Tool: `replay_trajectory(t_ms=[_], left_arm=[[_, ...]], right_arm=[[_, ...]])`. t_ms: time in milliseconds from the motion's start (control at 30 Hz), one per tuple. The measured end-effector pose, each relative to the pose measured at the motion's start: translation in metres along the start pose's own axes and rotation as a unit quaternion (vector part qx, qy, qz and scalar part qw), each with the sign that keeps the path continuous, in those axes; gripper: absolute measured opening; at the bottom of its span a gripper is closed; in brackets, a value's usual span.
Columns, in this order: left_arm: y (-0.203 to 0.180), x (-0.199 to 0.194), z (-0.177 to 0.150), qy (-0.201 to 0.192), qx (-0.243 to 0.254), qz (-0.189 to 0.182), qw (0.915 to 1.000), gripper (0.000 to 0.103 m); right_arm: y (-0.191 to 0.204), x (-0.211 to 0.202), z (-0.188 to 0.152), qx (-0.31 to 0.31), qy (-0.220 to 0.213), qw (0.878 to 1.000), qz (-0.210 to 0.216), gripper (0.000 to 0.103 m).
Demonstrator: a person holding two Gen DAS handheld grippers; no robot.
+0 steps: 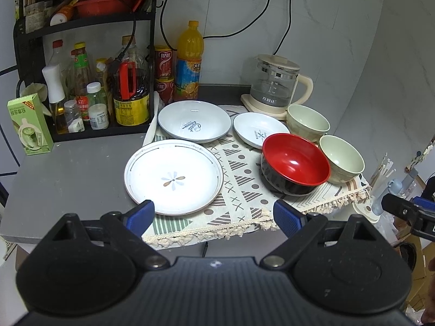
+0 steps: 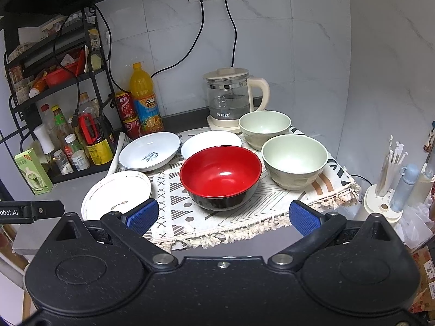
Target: Organize plates and bowls
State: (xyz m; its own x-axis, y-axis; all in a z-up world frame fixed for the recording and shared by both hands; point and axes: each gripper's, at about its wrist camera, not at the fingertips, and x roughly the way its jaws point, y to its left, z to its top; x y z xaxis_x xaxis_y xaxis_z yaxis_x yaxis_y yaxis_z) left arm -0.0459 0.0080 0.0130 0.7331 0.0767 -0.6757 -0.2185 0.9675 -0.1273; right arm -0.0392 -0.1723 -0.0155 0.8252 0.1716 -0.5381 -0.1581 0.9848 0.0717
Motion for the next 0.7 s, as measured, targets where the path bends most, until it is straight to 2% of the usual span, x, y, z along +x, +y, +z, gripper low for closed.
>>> replay_trajectory(t_ms=[300, 700], left_arm=[[-0.005, 0.002, 0.007, -0.009, -0.002, 0.006, 0.9999, 0.093], [-0.018, 0.010, 0.007, 0.005, -0.012, 0.009, 0.9999, 0.093]], right_arm=[[-0.003, 0.006, 0.001, 0.005, 0.014, 1.000, 0.001, 0.103], [-0.011, 0.013, 0.004, 0.000, 0.020, 1.000, 0.016, 0.103]])
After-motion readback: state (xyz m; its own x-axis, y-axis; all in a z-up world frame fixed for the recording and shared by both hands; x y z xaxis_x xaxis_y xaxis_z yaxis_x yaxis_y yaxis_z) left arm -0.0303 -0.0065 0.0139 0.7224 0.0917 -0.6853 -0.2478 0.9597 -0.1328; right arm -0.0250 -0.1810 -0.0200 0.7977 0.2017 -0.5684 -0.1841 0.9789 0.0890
